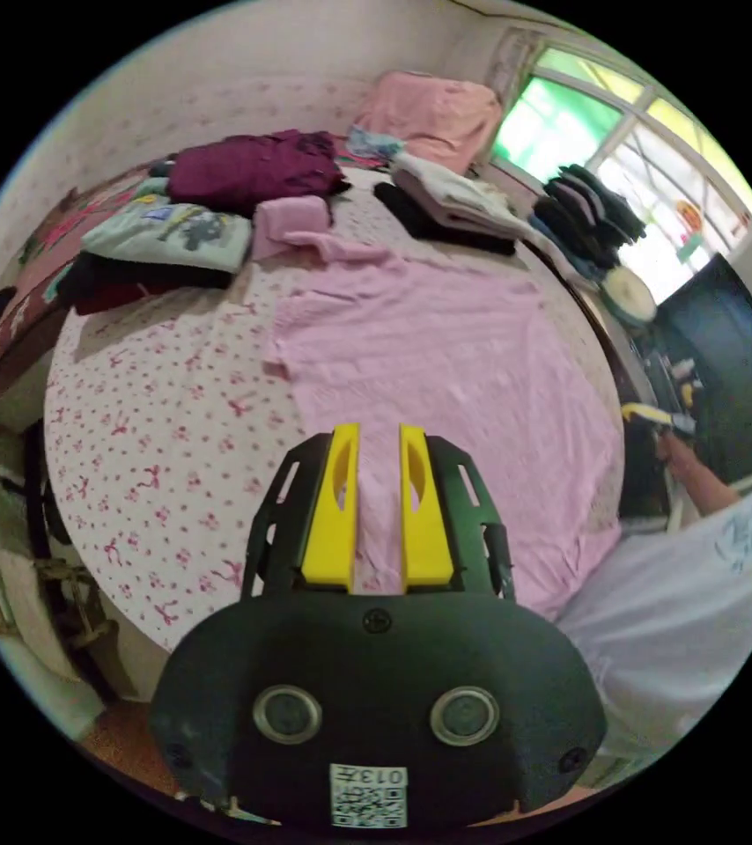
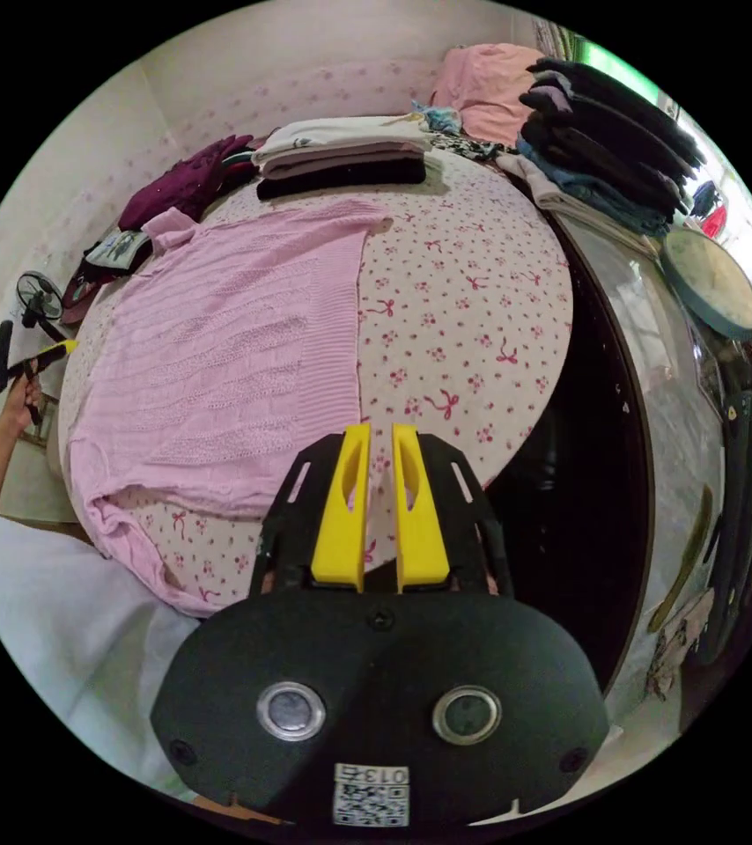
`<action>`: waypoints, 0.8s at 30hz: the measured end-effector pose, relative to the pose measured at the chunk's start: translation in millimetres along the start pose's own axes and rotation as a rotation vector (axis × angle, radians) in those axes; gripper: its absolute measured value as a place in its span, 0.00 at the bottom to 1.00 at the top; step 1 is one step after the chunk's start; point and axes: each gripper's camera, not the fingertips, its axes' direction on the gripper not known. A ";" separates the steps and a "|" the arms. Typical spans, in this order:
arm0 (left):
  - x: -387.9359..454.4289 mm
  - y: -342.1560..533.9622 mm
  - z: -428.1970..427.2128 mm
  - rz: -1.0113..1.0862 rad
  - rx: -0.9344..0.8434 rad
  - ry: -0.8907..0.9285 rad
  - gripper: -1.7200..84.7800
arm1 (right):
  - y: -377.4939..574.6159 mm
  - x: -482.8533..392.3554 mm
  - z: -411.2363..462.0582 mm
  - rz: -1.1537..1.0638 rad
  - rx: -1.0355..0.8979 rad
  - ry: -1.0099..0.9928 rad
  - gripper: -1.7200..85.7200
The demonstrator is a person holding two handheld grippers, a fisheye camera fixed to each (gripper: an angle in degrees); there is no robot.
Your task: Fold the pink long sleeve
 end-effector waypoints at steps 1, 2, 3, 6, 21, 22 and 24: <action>21.0 15.9 6.3 0.070 -0.055 0.042 0.12 | 12.2 3.6 -3.2 0.011 0.000 -0.014 0.08; 31.6 24.2 9.7 0.103 -0.078 0.066 0.12 | 23.3 5.5 -5.6 0.017 -0.003 -0.026 0.08; 51.4 40.5 16.5 0.150 -0.119 0.109 0.12 | 28.4 5.9 -6.7 0.021 -0.003 -0.031 0.08; 92.3 77.4 33.2 0.190 -0.186 0.218 0.15 | 48.6 6.8 -10.2 0.050 0.027 -0.084 0.10; 153.3 124.8 63.8 0.293 -0.299 0.133 0.03 | 93.0 -8.2 -24.6 -0.047 0.095 -0.066 0.02; 152.9 127.4 60.1 0.288 -0.297 0.138 0.03 | 105.2 -6.6 -32.9 -0.053 0.127 -0.066 0.02; 151.1 131.6 58.0 0.272 -0.293 0.152 0.03 | 123.3 -4.9 -35.0 -0.057 0.119 -0.071 0.02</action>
